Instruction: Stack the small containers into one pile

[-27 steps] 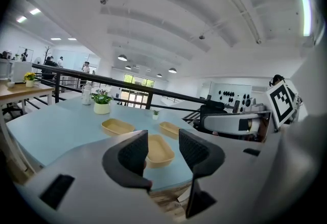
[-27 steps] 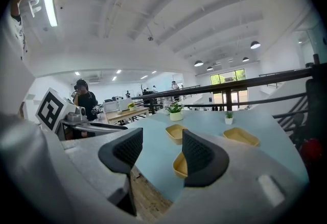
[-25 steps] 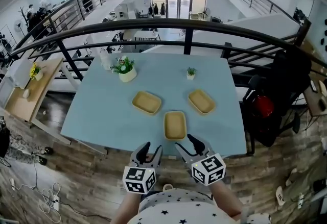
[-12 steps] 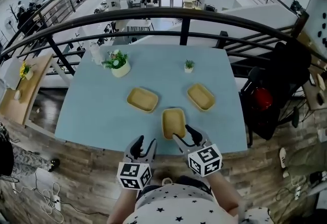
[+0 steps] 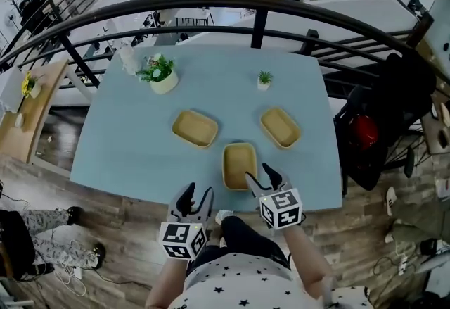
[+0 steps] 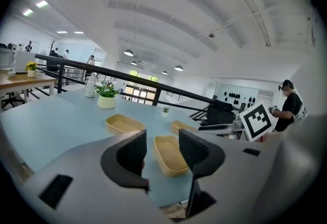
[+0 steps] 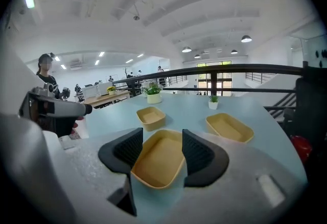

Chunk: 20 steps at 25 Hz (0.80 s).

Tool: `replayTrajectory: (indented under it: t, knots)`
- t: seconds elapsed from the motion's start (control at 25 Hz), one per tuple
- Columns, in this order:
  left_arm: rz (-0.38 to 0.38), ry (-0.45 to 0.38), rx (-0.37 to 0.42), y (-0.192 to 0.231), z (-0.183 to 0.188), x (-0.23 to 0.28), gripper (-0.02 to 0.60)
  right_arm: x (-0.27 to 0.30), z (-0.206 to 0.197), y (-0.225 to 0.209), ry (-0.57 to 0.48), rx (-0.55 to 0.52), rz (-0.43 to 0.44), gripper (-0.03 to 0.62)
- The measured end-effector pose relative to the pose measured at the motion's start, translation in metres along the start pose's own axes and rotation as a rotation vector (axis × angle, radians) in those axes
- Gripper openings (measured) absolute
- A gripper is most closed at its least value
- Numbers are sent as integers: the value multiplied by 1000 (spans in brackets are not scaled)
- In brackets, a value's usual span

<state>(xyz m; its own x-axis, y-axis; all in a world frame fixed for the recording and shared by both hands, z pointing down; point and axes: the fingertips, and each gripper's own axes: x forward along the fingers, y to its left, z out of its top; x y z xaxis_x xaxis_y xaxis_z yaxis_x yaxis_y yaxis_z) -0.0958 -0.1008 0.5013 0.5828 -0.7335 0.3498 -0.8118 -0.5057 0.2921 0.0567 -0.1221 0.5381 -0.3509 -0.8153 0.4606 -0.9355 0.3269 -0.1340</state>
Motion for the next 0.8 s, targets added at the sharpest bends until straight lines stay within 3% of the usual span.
replayTrajectory:
  t: [0.8]
  knots:
    - [4, 46, -16, 45, 4, 55, 179, 65, -62, -39, 206, 49, -79, 199]
